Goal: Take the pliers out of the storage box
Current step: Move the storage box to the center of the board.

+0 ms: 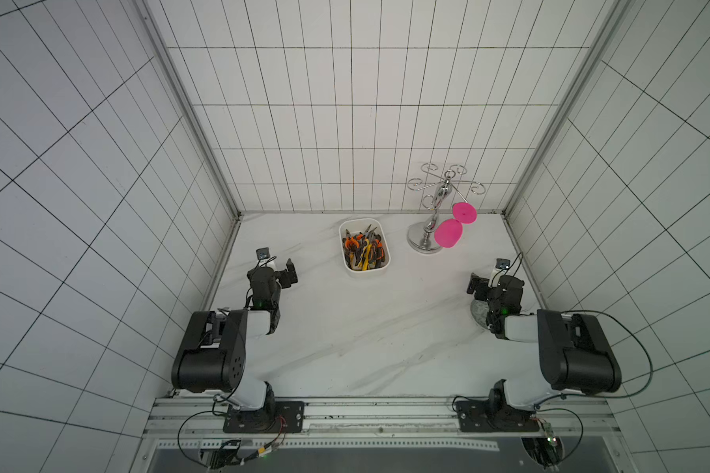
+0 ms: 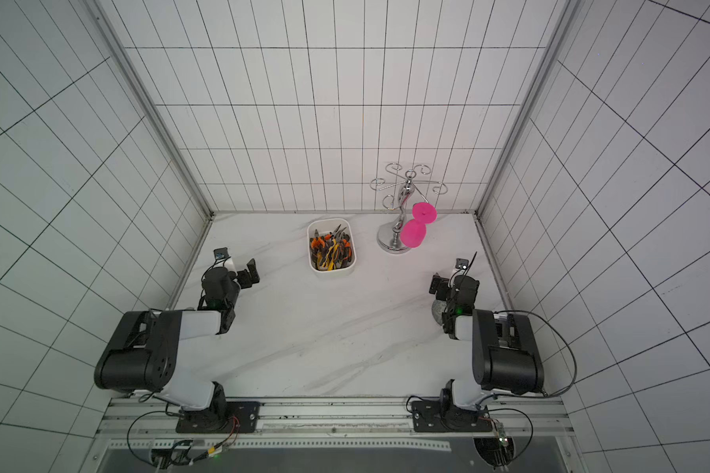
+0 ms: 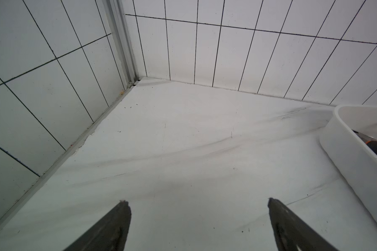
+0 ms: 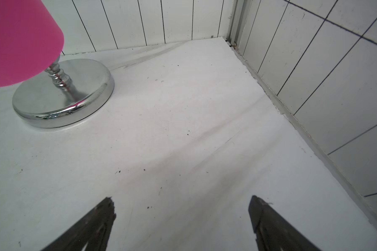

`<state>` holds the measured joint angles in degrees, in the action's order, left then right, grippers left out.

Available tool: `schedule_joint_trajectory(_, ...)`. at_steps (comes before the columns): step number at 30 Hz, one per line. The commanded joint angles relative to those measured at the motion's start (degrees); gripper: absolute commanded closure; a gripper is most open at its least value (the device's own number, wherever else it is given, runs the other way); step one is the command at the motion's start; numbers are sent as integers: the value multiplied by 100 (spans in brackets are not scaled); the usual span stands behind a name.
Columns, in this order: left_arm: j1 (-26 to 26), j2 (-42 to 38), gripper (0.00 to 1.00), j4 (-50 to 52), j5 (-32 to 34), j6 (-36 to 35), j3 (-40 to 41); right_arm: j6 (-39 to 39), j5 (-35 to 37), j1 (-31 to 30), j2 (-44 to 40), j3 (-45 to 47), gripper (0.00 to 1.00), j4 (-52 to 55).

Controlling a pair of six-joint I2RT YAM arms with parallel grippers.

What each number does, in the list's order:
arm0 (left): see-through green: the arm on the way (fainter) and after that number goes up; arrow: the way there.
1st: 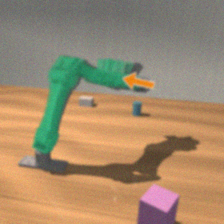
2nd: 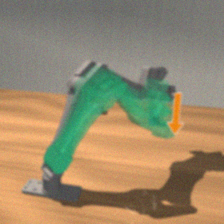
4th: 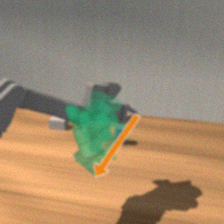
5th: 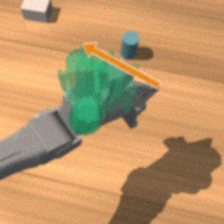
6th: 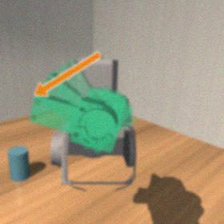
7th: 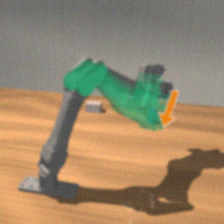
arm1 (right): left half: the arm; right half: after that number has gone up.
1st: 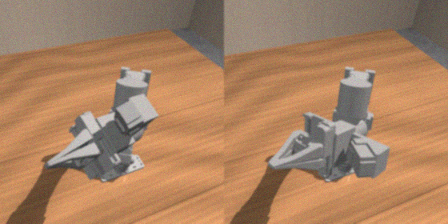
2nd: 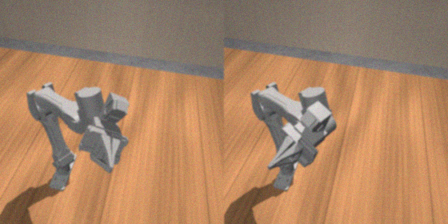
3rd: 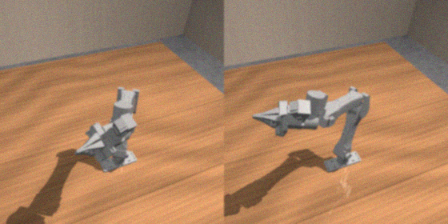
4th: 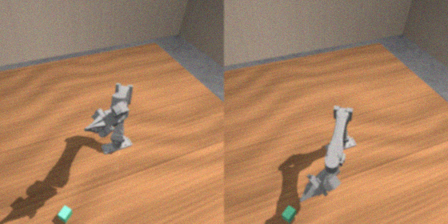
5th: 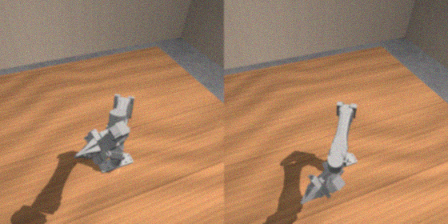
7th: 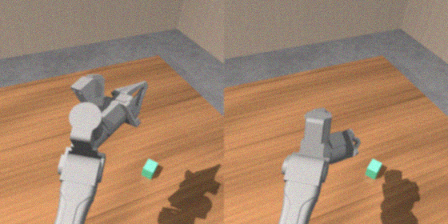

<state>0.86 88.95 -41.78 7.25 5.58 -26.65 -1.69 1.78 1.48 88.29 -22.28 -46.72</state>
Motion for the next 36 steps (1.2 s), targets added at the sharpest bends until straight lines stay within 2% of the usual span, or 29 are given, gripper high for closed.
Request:
schedule_joint_trajectory(1,25,53,1,-58,-30,12,-6,46,34,-45,13,-243,1,-13)
schedule_joint_trajectory(11,19,70,1,-137,-49,-8,11,38,33,-48,8,-250,1,-12)
schedule_joint_trajectory(16,23,228,1,-771,-96,-79,212,38,33,-43,10,-250,1,-14)
schedule_joint_trajectory(22,20,29,1,-25,-41,-7,-12,36,33,-49,5,-238,1,-20)
schedule_joint_trajectory(27,19,-123,1,-295,39,-10,98,29,24,-50,-313,142,1,-474)
schedule_joint_trajectory(30,19,-504,1,239,-190,-78,-12,28,12,-49,-931,316,1,-255)
schedule_joint_trajectory(32,20,-821,1,921,-414,-140,-180,29,-119,-45,-1456,313,1,253)
schedule_joint_trajectory(36,-128,-1301,1,2356,-425,-25,-757,-133,-384,-68,-2558,246,1,1277)
